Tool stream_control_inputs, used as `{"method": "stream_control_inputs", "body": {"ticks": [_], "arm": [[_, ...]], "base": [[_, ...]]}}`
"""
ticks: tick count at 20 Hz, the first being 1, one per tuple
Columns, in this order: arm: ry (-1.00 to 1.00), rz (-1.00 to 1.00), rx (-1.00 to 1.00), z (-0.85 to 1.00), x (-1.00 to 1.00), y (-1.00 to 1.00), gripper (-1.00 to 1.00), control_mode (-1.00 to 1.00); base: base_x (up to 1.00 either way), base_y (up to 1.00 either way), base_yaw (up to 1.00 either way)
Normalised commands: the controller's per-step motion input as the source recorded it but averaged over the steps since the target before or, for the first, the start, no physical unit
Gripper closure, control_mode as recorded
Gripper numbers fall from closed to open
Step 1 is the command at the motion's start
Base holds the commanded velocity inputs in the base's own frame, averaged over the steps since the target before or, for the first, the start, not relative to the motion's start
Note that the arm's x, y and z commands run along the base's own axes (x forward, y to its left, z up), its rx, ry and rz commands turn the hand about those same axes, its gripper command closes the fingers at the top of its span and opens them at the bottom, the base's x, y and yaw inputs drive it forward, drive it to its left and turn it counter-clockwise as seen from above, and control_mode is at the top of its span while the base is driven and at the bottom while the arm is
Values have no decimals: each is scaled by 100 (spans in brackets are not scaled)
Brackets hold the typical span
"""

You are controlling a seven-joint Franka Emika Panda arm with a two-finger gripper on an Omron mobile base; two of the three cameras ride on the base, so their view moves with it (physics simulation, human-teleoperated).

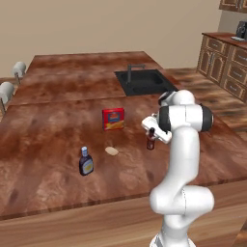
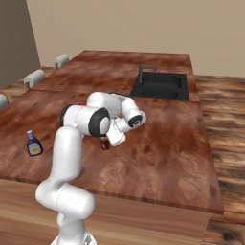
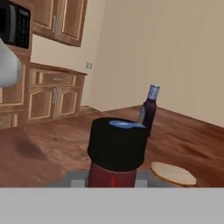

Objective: Move the condiment bottle and condiment bottle from the cabinet to the dining counter.

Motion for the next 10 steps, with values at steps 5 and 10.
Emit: {"method": "stream_control_inputs", "body": {"ticks": [5,10], "arm": [[0,0,0,-42,33,12,100,-100],[-2,1,0,-36,1,-1,-100,-100]], "base": [[0,0,0],[0,0,0]]}}
